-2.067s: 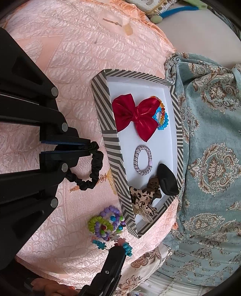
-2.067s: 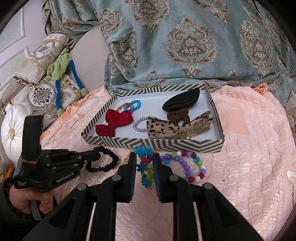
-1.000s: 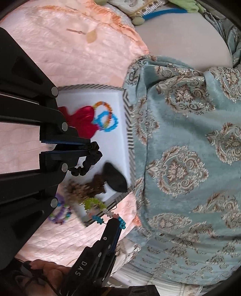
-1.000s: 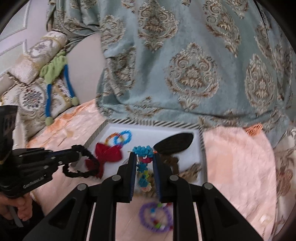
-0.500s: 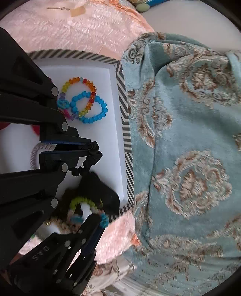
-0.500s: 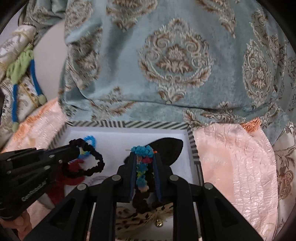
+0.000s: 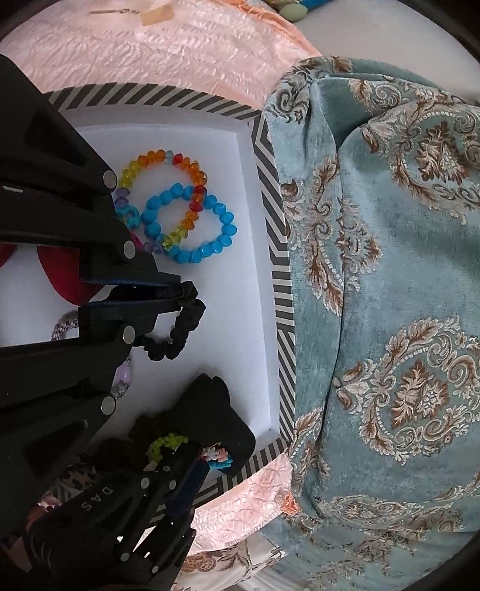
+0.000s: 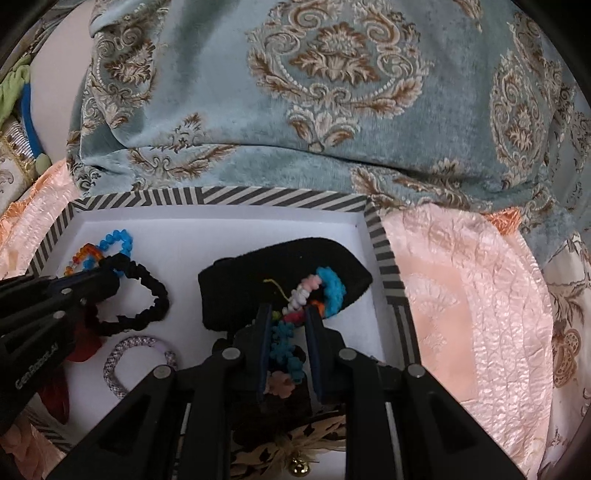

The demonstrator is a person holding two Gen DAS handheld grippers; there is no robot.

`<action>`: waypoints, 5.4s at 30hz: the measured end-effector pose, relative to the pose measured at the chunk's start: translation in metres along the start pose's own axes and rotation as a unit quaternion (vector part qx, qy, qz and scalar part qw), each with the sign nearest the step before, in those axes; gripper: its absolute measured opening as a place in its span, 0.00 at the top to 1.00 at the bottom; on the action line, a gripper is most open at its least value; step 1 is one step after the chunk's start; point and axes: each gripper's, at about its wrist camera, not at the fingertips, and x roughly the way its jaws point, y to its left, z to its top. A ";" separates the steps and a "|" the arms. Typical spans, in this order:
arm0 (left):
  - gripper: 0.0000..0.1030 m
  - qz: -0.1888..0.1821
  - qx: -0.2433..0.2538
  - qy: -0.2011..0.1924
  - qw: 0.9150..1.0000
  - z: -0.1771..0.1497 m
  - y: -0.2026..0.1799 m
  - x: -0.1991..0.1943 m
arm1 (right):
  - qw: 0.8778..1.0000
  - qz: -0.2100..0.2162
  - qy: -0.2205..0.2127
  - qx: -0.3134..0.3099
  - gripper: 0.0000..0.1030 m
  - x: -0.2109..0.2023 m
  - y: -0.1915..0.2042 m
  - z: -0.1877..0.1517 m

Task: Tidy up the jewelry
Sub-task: 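Lower the black scrunchie into the tray with the left gripper while the right lowers the flower bracelet, then grasp the purple bead bracelet with the left gripper while the right grasps the multicolour bead bracelet, then lift the purple bracelet with the left gripper while the right lifts the multicolour bracelet, then lower both bracelets into the tray and open both grippers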

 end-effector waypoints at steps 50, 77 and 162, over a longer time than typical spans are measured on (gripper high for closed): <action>0.88 -0.069 0.108 0.038 0.991 -0.131 -0.110 -0.046 | 0.999 0.025 0.034 0.034 0.53 -0.078 -0.065 -0.116; 0.88 -0.009 0.087 0.049 0.995 -0.142 -0.042 -0.060 | 0.995 0.074 0.064 -0.024 0.86 -0.058 -0.035 -0.126; 1.00 0.017 0.017 -0.060 0.998 -0.007 0.018 -0.099 | 0.991 0.041 -0.100 -0.079 0.91 -0.105 0.024 -0.020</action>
